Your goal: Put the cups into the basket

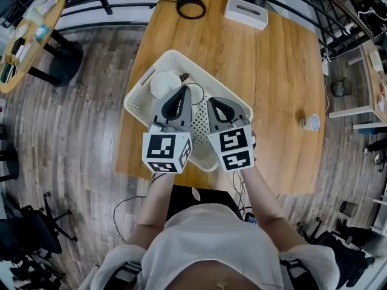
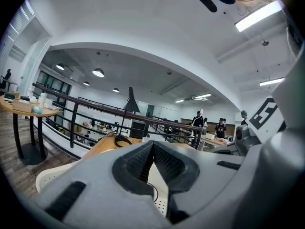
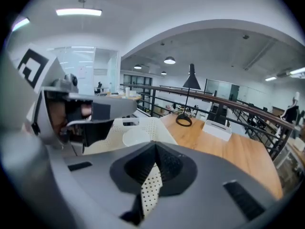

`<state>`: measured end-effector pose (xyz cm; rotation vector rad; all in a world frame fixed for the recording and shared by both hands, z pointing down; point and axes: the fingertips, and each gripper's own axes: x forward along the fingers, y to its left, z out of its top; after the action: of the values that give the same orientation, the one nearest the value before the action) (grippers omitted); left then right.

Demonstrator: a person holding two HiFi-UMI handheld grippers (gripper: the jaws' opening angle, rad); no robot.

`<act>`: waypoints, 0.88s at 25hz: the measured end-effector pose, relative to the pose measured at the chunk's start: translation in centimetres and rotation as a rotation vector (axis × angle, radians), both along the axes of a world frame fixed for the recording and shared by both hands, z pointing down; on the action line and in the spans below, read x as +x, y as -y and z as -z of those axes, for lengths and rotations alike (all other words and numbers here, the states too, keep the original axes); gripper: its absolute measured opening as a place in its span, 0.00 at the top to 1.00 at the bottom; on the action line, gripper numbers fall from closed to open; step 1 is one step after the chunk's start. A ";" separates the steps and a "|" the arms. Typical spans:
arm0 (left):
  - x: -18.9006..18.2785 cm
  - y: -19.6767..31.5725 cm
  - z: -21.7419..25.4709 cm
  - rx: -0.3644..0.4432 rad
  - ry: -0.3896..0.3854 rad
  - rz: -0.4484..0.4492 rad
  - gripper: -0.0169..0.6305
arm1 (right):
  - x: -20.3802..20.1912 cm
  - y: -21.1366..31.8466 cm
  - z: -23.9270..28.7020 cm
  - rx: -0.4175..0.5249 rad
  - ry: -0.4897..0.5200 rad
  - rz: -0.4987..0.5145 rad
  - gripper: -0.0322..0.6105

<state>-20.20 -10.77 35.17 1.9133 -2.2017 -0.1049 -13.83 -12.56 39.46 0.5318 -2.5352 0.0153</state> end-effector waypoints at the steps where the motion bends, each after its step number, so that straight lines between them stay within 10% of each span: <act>1: 0.3 0.0 0.0 -0.001 0.004 -0.005 0.96 | 0.0 0.0 0.5 -0.013 0.037 -0.019 0.93; 22: 15.0 4.6 3.1 0.060 0.034 -0.352 0.96 | 13.0 4.0 5.6 0.056 0.237 -0.377 0.93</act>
<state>-5.23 -15.35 32.07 2.3169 -1.8631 -0.0801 -0.83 -16.61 33.87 1.0801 -2.6268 0.1540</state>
